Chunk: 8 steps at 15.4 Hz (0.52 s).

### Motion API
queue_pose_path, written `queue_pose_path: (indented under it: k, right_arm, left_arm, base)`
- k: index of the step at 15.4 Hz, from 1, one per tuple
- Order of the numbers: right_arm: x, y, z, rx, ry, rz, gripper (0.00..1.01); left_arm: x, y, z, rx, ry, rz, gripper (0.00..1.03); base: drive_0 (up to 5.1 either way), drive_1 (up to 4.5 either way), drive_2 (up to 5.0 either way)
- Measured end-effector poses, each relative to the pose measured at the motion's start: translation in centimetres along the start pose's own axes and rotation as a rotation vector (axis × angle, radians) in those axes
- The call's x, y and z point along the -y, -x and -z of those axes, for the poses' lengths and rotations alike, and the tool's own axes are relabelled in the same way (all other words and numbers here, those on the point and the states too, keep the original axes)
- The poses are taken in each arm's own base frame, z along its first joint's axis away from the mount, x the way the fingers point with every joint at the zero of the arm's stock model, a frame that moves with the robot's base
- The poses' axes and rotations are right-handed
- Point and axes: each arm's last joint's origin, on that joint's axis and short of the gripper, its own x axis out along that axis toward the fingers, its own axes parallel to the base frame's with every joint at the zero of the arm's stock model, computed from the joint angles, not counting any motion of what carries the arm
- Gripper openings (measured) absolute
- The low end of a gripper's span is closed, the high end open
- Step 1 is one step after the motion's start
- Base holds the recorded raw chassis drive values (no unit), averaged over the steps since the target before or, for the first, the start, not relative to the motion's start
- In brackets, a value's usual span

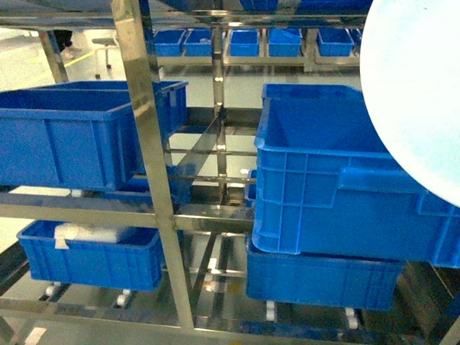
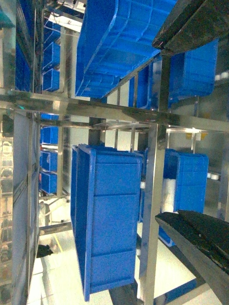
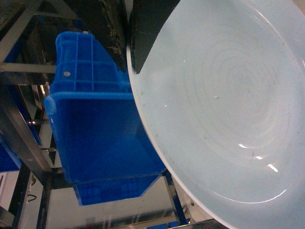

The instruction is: Place blue tray on left shelf second layer neatly

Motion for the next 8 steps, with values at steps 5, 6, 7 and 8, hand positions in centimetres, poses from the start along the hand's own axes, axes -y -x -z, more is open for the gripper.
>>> queue_pose_path:
  k: [5, 6, 7, 8]
  right_arm:
    - [0.02, -0.08, 0.02, -0.001, 0.0, 0.001, 0.02]
    - [0.04, -0.09, 0.09, -0.008, -0.002, 0.002, 0.02]
    - [0.04, -0.09, 0.1, -0.008, -0.002, 0.003, 0.02]
    - [0.02, -0.05, 0.04, -0.003, -0.001, 0.002, 0.02]
  left_arm:
    - [0.0, 0.0, 0.01, -0.002, 0.0, 0.001, 0.98]
    - [0.0, 0.0, 0.01, -0.002, 0.0, 0.0, 0.98]
    - [0.0, 0.0, 0.01, -0.001, 0.0, 0.0, 0.98]
    - [0.0, 0.0, 0.01, -0.001, 0.0, 0.0, 0.98]
  base:
    - [0.0, 2.09, -2.1]
    - [0.0, 0.0, 0.0]
    - [0.0, 0.0, 0.0]
    - [0.0, 0.0, 0.0]
